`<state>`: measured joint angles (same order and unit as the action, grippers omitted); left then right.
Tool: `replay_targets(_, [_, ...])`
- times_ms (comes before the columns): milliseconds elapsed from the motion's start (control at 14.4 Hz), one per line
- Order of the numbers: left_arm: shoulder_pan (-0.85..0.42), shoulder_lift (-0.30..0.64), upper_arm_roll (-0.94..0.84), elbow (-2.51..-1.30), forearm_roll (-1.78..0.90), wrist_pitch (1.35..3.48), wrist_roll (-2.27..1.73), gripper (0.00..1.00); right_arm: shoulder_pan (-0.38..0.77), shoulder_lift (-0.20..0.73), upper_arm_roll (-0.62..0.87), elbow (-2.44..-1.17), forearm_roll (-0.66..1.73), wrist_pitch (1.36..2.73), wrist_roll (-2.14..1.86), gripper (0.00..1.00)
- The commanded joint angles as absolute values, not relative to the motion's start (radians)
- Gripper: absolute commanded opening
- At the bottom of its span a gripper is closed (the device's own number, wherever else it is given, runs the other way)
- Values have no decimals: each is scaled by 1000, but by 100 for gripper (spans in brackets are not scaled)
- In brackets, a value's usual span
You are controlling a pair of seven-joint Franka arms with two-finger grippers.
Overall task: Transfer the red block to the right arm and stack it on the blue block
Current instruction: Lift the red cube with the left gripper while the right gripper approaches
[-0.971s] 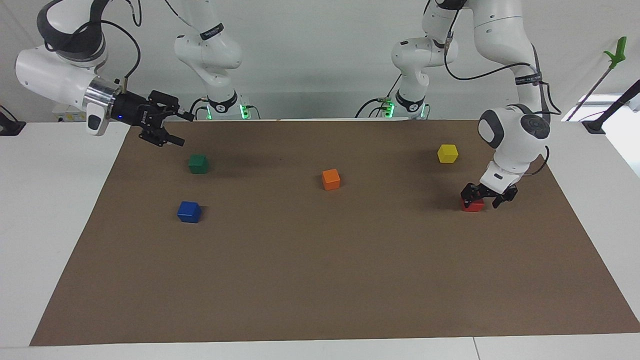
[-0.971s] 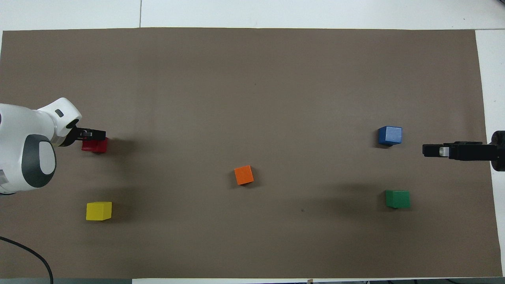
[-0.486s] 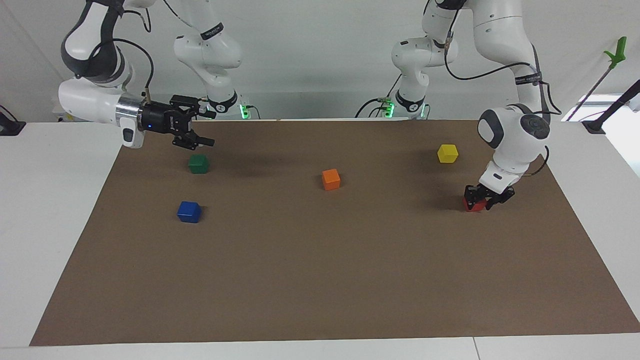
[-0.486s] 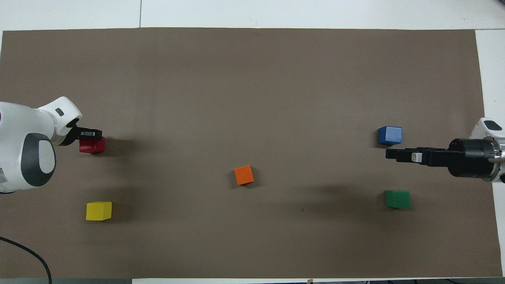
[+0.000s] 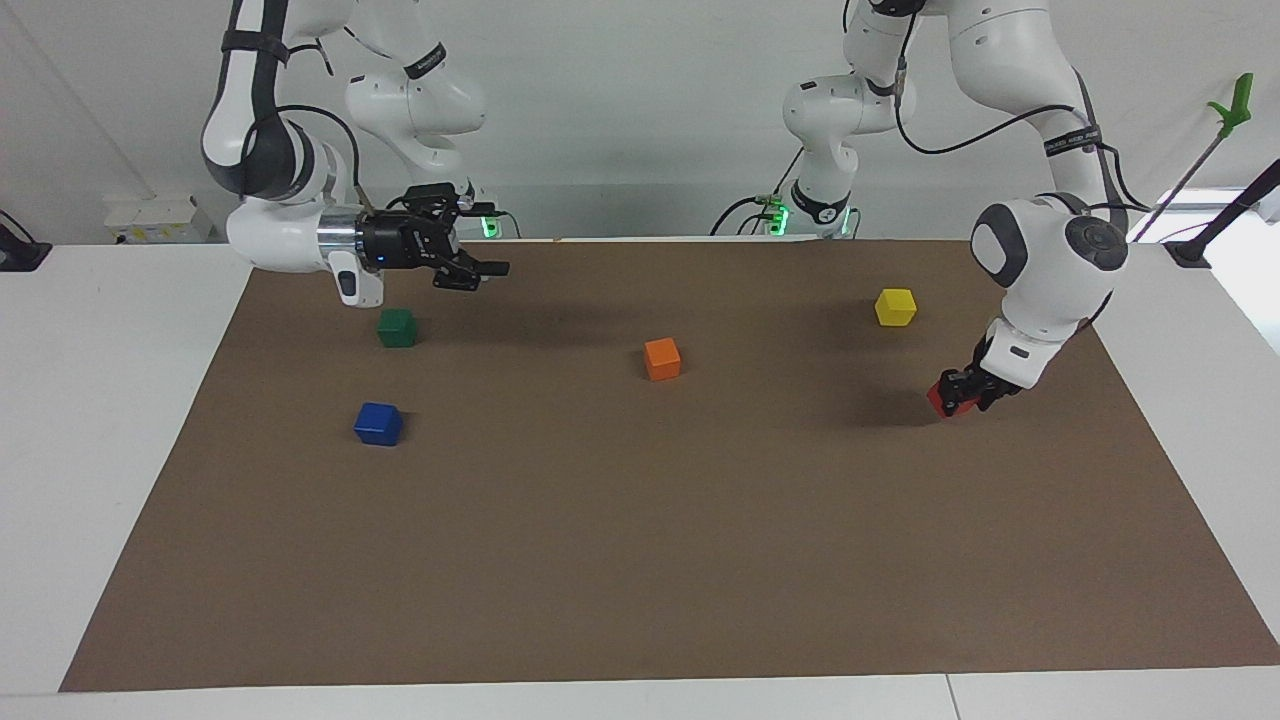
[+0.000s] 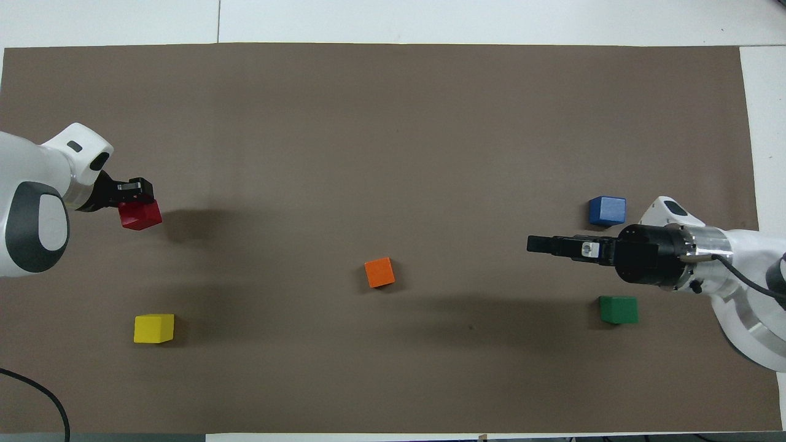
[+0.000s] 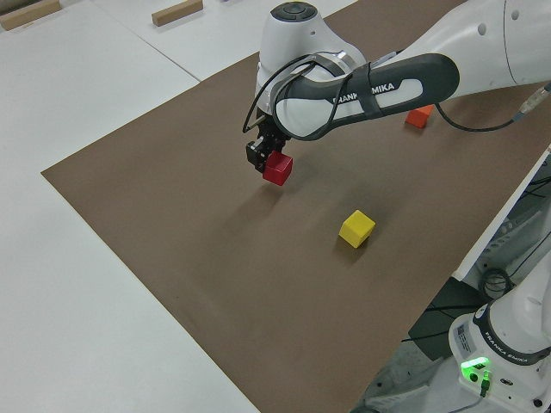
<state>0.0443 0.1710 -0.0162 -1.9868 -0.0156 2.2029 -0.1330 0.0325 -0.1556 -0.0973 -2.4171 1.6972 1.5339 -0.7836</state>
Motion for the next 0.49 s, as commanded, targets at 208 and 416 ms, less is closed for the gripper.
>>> replay_targets(208, [-47,166,-18,-1702,-192,1843,-625,0,202,-176,-101,-2496,1997,1526,-822,100])
replay_targets(416, [-52,167,-21,-1556,-365,1633,-828,0,307,-157,-101,-2514,2136,1525,-870,100])
